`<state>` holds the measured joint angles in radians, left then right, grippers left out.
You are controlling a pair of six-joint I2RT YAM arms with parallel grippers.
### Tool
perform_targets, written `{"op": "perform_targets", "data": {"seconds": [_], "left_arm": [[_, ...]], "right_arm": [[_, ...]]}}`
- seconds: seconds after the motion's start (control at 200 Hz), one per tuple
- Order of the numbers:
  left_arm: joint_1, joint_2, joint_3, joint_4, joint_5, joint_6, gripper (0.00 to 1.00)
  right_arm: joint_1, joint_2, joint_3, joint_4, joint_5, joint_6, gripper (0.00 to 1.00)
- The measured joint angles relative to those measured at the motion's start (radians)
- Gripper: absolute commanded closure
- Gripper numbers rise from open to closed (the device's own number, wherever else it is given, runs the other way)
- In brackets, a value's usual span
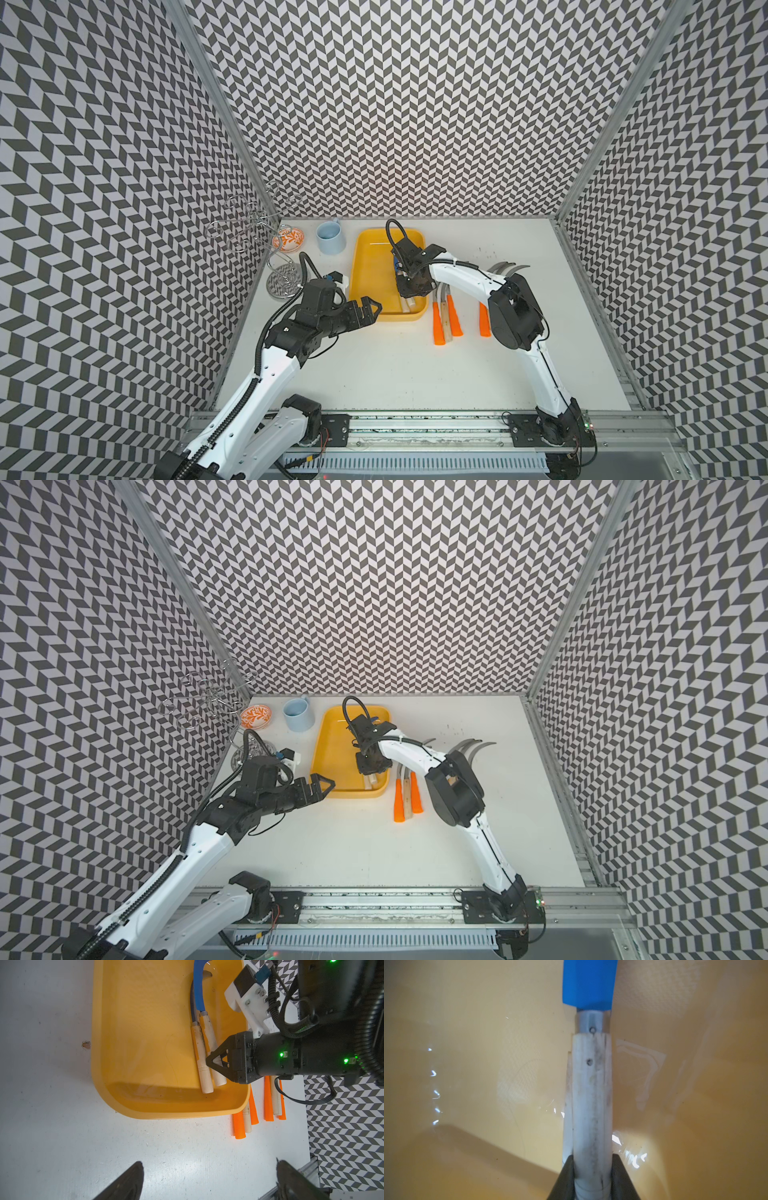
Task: Put small sickles into storage boxes
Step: Place the sickle in the storage box, then pick up the sickle at the center of the board.
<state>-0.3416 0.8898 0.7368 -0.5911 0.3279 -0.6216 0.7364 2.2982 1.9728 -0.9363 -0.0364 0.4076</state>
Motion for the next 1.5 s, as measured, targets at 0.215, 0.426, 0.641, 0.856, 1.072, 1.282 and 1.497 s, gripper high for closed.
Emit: {"op": "perform_targets", "data": {"seconds": [0.215,0.426,0.641,0.856,1.072,1.282,1.497], "left_arm": [[0.0,0.007,0.0,0.01,0.01,0.0,0.0],[0.002,0.008,0.0,0.014,0.023,-0.003,0.0],[0.002,0.006,0.002,0.015,0.046,-0.025,0.0],[-0.013,-0.021,0.002,0.029,0.068,-0.063,0.0],[-0.103,-0.051,0.002,0.034,0.061,-0.107,0.0],[-0.206,-0.087,-0.008,0.043,0.028,-0.161,0.0],[-0.277,-0.147,-0.063,0.051,-0.01,-0.214,0.0]], "right_arm": [[-0.001,0.0,0.037,-0.005,0.014,-0.006,0.57],[-0.003,0.0,0.072,-0.023,0.023,-0.007,0.47],[-0.004,-0.028,0.07,-0.05,0.024,-0.002,0.02],[-0.005,-0.166,0.012,-0.067,0.03,0.0,0.0],[-0.005,-0.306,-0.087,-0.07,0.049,0.021,0.0],[-0.005,-0.428,-0.274,-0.054,0.063,0.049,0.01],[-0.005,-0.558,-0.498,-0.006,0.06,0.085,0.16]]}}
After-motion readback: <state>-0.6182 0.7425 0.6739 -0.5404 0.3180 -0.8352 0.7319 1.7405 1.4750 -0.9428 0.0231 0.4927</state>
